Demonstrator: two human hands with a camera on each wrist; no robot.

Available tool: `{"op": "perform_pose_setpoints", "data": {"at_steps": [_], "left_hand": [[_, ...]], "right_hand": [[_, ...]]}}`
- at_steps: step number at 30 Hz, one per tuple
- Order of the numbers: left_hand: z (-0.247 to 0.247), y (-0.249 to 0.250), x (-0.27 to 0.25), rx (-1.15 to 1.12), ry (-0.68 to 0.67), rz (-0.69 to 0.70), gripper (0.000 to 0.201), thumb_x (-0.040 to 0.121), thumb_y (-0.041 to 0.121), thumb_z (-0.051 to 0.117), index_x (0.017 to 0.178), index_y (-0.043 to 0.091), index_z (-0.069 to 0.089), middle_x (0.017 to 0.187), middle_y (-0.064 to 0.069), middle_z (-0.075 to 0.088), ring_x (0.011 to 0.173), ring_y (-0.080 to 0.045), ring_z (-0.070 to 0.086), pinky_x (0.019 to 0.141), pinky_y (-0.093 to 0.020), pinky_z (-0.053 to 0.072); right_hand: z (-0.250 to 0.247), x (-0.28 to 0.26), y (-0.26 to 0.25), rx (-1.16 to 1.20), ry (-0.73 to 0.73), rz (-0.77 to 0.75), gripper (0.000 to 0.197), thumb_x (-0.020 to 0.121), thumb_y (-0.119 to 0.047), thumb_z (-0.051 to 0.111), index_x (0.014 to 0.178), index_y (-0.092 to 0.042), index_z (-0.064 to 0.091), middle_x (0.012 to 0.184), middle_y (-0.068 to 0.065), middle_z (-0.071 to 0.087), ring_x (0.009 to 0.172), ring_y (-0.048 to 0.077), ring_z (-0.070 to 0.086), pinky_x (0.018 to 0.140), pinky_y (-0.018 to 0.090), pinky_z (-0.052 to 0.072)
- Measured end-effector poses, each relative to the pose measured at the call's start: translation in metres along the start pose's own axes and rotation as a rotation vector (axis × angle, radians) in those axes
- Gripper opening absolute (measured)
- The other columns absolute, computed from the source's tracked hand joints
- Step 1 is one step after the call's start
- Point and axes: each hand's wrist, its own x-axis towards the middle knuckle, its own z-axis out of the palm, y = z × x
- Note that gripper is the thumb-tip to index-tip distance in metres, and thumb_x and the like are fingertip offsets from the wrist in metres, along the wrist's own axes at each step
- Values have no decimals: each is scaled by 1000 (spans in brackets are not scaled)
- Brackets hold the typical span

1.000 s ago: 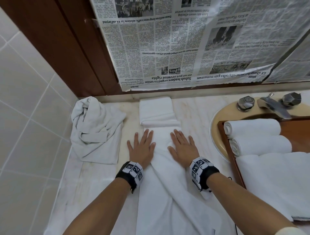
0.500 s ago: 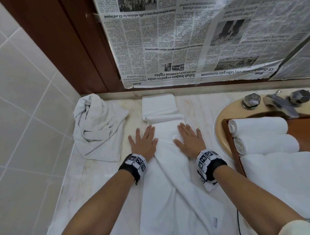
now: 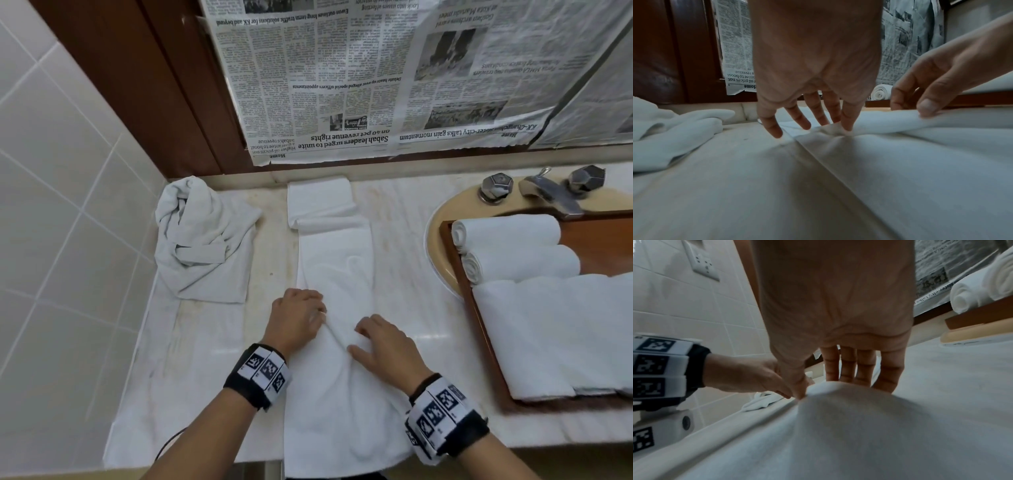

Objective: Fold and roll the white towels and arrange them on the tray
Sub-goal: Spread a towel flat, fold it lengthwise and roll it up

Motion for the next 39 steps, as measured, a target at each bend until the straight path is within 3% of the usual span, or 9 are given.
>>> {"op": "perform_pose_setpoints", "data": {"at_steps": [3,7,10,13,19,22,25,34,39], "left_hand": [[0,-4,-5,-95,28,-14,19,94,36,60,107,29,71,135,15,56,124,-17,43,97,-36,40],[0,-12,-15,-231,92,-5,14,95,28,62,103,26,72,133,9,57,118,-18,51,98,-35,43],[3,-20,-21,-327,144,23,15,94,17,61,102,22,73,127,3,60,114,-16,57,100,-36,45],[7,-27,-29,-397,216,46,17,93,9,60,98,18,73,111,4,63,103,-14,61,93,-39,51],[9,-37,-38,-367,265,62,22,89,0,59,96,15,73,103,6,62,91,-10,60,86,-30,53],[8,-40,-42,-333,255,39,22,89,-3,58,97,11,72,104,-1,66,90,-9,58,82,-8,43],[8,-43,-42,-325,259,-1,20,89,-5,58,97,8,71,105,-2,66,92,-8,57,79,1,35],[4,-41,-43,-299,231,-88,20,91,-5,53,95,9,67,102,1,60,91,-10,56,80,-5,40],[5,-29,-41,-336,244,-217,12,92,13,57,92,7,67,95,0,63,85,-13,58,67,-7,36]], "right_hand": [[0,-6,-11,-30,40,35,19,97,-40,50,104,-22,54,101,-7,58,92,17,57,71,31,41],[-1,-15,-34,13,97,25,19,99,-36,49,102,-19,55,91,0,64,81,22,59,64,33,42],[8,-19,-56,98,110,-12,18,98,-37,50,101,-19,55,84,3,64,77,24,59,65,35,47],[23,-20,-77,188,98,-12,18,98,-35,51,99,-18,55,80,5,62,76,23,57,68,36,49],[52,-20,-107,283,65,5,20,99,-30,50,105,-13,55,88,8,61,88,24,54,71,32,44],[63,-19,-114,282,63,-9,18,99,-30,49,104,-13,52,90,11,61,85,28,55,70,35,45],[70,-16,-116,329,47,-5,17,98,-31,49,104,-15,51,91,10,61,85,27,56,74,37,48],[81,-17,-102,284,-181,29,35,96,-26,52,128,-15,45,111,13,58,97,29,58,84,36,50],[89,-22,-103,232,-210,-16,42,95,-23,50,135,-11,44,109,18,62,97,34,61,87,40,51]]}}
